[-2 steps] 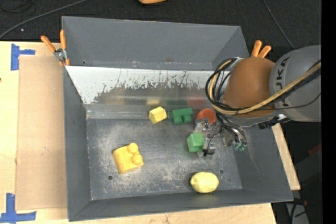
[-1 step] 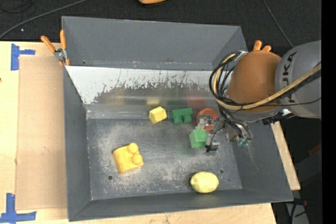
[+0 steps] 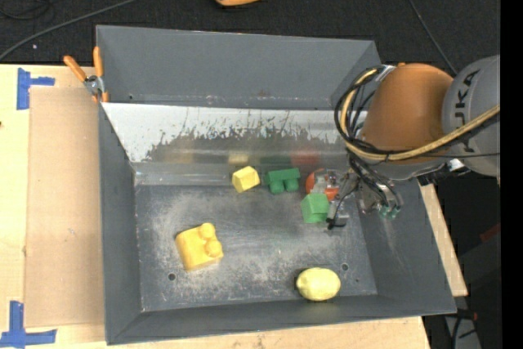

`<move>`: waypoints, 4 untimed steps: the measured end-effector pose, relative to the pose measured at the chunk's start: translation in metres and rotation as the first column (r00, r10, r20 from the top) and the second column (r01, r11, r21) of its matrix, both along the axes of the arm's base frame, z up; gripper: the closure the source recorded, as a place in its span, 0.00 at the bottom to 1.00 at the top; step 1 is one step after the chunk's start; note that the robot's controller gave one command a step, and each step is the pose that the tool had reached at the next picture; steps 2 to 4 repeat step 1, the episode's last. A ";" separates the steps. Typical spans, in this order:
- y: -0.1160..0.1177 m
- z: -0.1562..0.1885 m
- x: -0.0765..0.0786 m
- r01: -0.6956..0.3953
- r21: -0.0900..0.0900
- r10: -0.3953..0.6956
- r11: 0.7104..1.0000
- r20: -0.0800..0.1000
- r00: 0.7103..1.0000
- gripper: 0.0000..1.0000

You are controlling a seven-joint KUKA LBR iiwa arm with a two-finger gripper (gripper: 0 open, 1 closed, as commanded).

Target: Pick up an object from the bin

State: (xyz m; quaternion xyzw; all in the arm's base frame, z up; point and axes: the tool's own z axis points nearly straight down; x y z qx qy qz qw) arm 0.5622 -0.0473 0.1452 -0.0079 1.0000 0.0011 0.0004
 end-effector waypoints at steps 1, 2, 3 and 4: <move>0.000 0.030 0.001 0.000 0.000 0.000 1.000 0.004 1.000 1.00; 0.000 0.030 0.001 0.000 0.000 0.000 1.000 0.004 1.000 1.00; 0.000 0.030 0.001 0.000 0.000 0.000 1.000 0.004 1.000 1.00; 0.000 0.030 0.001 0.000 0.000 0.000 1.000 0.004 1.000 1.00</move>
Offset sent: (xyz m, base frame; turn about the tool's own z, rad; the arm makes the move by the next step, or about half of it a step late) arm 0.0009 0.0000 0.0639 0.0000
